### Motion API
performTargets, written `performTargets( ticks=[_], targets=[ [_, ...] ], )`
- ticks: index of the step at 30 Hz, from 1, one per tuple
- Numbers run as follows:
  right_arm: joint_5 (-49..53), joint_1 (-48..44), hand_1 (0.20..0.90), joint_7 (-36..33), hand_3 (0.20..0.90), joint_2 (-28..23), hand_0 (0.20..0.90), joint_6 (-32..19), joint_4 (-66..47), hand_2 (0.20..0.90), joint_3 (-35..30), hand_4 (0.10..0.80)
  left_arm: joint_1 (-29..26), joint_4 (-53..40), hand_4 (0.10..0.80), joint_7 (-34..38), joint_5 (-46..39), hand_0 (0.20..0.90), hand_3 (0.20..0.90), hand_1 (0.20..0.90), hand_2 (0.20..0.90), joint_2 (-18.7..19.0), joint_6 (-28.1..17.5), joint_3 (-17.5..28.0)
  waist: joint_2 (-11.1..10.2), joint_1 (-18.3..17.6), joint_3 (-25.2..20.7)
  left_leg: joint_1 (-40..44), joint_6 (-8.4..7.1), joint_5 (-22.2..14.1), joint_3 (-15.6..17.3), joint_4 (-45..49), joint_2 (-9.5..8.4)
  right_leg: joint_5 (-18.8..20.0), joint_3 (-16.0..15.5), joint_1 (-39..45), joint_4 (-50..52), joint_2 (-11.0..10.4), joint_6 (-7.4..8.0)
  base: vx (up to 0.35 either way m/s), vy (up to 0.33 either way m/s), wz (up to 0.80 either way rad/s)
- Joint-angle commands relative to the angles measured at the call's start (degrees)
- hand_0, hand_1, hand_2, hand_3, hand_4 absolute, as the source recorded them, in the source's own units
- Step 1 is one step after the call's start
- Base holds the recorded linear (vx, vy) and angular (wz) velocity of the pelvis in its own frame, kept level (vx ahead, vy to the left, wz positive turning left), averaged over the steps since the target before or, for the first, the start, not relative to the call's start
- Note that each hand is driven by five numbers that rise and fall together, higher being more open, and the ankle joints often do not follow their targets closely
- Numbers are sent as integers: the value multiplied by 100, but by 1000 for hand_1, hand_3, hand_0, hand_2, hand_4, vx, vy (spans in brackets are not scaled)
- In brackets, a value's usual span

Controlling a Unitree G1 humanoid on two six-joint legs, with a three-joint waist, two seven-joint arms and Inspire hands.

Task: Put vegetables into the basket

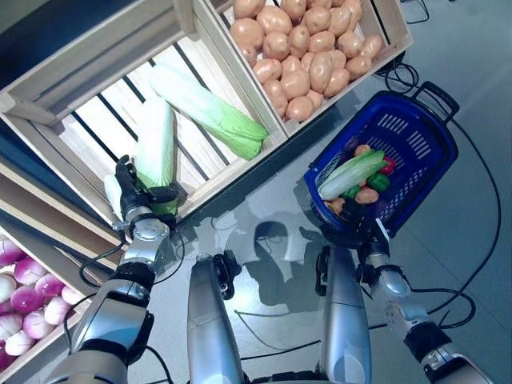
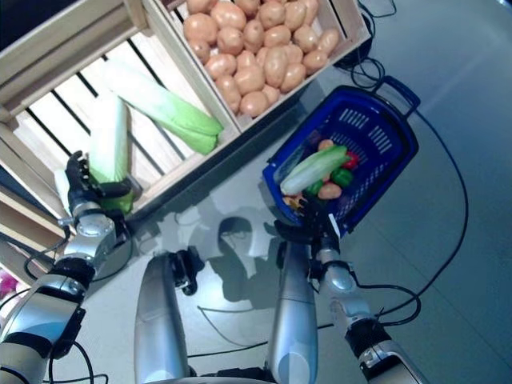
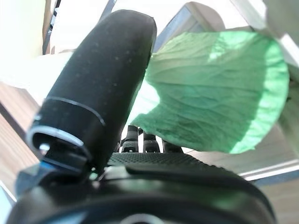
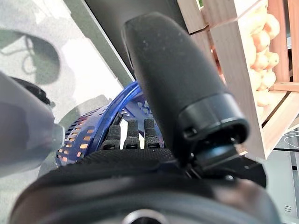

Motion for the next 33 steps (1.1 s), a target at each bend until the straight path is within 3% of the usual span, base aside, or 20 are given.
performTargets(
  ticks=[1, 7, 9, 25, 33],
  targets=[
    [210, -26, 900, -135, 900, -135, 900, -492, -435, 900, -178, 800, -49, 511, 800, -652, -361, 900, 900, 900, 900, 109, 608, -193, 2, -7, -272, 266, -141, -868, -81, 421, 176, -48, 1, 206, -127, -108, -142, 0, 0, 0],
    [265, -29, 900, -88, 900, -230, 900, -449, -485, 900, -304, 800, -69, 445, 800, -1013, -552, 900, 900, 900, 900, 295, 800, -227, 17, -21, -286, -9, -126, -929, -131, 653, 212, -123, 11, -48, 120, -104, -154, -13, -2, -3],
    [294, 39, 900, -129, 900, -253, 900, -411, -562, 900, -359, 800, -79, 392, 400, -954, -562, 300, 300, 300, 300, 386, 757, -190, 19, -30, -301, -109, -111, -938, -151, 718, 210, -143, 22, -140, 193, -93, -158, -33, -9, 31],
    [207, 207, 900, -66, 900, -128, 900, -539, -463, 900, -495, 800, 241, 387, 400, -782, -376, 300, 300, 300, 300, 424, 617, -15, 91, -58, -627, 690, -56, -711, 25, -80, 209, -28, -40, 619, -497, -41, -191, 22, -15, -5],
    [161, 546, 900, -111, 900, 30, 900, -733, -435, 900, -542, 800, 787, 180, 400, -626, -232, 300, 300, 300, 300, 337, 214, 247, 132, -33, -1103, 2302, 27, -123, 414, -1854, 107, 441, -230, 2060, -1958, -24, -212, 89, -18, -1]
  ],
)
